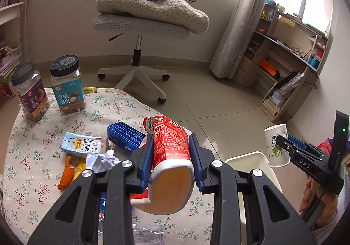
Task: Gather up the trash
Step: 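Carry the paper cup and red bag to the white bin and release both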
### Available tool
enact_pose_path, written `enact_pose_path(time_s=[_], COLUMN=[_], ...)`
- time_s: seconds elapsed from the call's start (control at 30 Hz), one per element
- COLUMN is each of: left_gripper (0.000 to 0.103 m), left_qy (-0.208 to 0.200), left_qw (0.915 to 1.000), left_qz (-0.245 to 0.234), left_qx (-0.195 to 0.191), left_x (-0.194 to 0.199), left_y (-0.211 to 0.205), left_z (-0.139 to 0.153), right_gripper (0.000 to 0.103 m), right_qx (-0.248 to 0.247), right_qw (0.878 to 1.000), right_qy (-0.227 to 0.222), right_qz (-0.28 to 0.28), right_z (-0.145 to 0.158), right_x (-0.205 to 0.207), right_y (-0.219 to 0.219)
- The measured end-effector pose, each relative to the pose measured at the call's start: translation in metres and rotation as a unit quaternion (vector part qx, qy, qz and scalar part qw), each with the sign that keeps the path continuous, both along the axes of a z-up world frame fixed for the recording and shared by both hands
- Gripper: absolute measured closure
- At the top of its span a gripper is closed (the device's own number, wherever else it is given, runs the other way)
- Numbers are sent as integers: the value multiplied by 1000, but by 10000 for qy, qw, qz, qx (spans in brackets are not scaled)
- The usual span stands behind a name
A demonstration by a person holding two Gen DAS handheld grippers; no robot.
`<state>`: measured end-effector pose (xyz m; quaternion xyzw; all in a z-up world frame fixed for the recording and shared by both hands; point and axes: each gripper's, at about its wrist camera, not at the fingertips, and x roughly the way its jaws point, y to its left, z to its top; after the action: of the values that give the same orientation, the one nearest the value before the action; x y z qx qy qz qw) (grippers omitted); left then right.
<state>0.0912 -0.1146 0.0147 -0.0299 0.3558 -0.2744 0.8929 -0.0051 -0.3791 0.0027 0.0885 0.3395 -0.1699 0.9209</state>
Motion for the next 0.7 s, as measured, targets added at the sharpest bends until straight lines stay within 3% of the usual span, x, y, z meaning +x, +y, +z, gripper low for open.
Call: enact_pose_path(time_s=[0.2,0.33,0.37,0.43,0.7], left_gripper=[71,71,71,71,71], left_qy=[91,352,408,487,723], left_qw=[9988,9971,9965,9953,9900], left_qz=[-476,-666,-715,-811,-1190], left_qx=[44,-142,-166,-184,-234], left_x=[-21,-28,-30,-32,-45], left_y=[-57,-89,-97,-113,-166], left_z=[-7,-15,-16,-18,-22], right_gripper=[60,56,54,39,29], right_qx=[313,543,648,790,1101], right_qw=[9981,9941,9926,9887,9742], right_qy=[-129,-206,-260,-422,-745], right_qz=[-524,-916,-993,-1206,-1824], right_z=[5,6,7,10,13], right_x=[-24,-40,-44,-55,-84], right_y=[-39,-60,-66,-78,-114])
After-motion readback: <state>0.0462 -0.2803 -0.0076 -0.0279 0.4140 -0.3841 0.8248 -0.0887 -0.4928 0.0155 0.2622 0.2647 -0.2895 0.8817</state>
